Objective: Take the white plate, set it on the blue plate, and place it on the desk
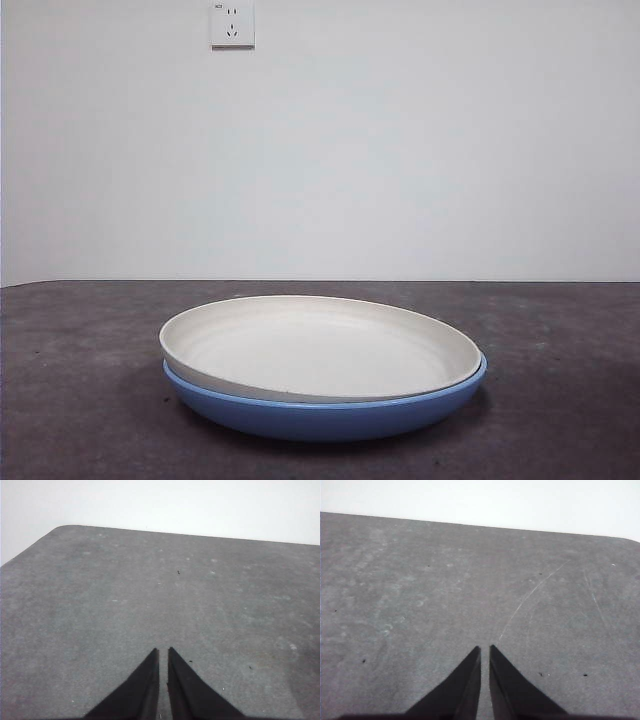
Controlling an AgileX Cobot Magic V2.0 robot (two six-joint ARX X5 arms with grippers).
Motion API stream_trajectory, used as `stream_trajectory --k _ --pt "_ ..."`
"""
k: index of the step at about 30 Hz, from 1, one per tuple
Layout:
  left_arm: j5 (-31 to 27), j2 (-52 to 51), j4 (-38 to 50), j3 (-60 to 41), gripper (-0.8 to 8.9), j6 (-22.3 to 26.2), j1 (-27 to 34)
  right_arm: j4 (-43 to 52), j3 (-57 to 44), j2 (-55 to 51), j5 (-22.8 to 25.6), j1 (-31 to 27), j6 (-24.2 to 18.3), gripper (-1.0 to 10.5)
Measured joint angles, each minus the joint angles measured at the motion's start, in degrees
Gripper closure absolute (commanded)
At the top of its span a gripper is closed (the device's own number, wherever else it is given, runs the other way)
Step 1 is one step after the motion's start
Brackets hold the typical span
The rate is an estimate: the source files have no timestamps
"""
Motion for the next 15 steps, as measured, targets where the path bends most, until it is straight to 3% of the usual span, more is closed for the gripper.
stream_trajectory --k 15 --pt "0.0 0.0 0.0 0.0 7.85 0.0 0.0 1.4 -0.5 0.0 0.0 0.0 0.0 9.2"
